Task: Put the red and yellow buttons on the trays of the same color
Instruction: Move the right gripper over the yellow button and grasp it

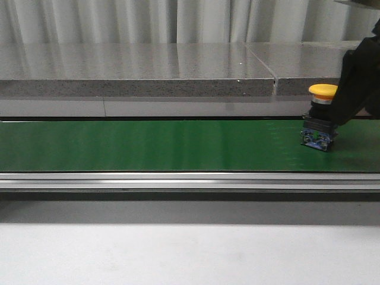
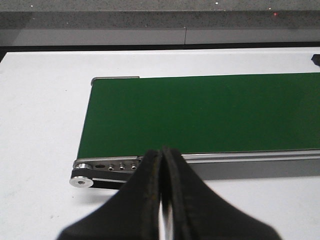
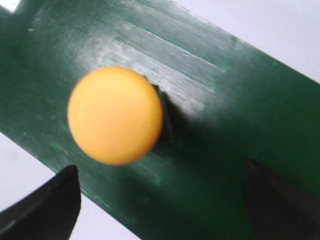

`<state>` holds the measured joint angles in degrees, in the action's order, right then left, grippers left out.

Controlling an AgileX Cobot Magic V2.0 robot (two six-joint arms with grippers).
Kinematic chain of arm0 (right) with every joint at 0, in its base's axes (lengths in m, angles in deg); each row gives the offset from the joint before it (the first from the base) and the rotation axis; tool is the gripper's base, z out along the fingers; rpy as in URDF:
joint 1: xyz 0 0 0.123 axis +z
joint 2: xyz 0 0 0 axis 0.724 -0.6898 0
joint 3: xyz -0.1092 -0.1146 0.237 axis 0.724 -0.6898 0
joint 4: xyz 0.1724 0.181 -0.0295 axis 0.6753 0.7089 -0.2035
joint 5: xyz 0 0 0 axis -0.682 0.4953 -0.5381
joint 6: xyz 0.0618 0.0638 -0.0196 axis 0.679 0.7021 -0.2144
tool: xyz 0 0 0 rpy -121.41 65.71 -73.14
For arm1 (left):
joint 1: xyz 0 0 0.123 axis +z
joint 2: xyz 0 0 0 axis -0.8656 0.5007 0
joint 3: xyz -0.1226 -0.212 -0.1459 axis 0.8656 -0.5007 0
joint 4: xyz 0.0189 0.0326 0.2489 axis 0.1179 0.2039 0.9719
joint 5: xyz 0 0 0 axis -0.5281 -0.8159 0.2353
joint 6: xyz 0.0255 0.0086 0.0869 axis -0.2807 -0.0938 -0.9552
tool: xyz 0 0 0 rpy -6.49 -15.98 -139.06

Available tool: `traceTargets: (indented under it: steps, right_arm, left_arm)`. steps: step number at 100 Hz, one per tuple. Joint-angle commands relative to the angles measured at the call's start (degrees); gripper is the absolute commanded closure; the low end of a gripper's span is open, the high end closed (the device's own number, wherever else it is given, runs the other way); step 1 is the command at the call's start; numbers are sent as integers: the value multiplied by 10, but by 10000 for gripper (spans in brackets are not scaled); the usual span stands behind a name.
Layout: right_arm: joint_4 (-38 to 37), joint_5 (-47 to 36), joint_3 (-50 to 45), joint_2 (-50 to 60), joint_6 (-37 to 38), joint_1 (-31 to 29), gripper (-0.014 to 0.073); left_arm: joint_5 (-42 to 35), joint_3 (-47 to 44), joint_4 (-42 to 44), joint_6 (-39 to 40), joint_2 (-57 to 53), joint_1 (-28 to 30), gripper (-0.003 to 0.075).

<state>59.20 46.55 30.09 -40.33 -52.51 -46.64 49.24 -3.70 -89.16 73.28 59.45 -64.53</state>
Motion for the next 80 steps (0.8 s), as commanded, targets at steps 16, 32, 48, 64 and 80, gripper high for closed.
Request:
traceTargets:
  steps: [16,32,48,64,80]
  right_arm:
    - [13,-94,13,-10,-13,47,-50]
    - [9,-101,13,-13,-13,46,-49]
    - [-18,-89,13,-13,-2,46,153]
    - [-64,-34,16,-13,38,45,493]
    - [-119,1,42,-3,100,45,526]
  left_arm:
    - [-41,15,-6,5,4,-2,739]
    - [-41,15,-6,5,4,-2,739]
    - [-41,15,-6,5,4,-2,739]
    - [-41,15,-6,5,4,-2,739]
    - [-41,15,-6,5,4,-2,739]
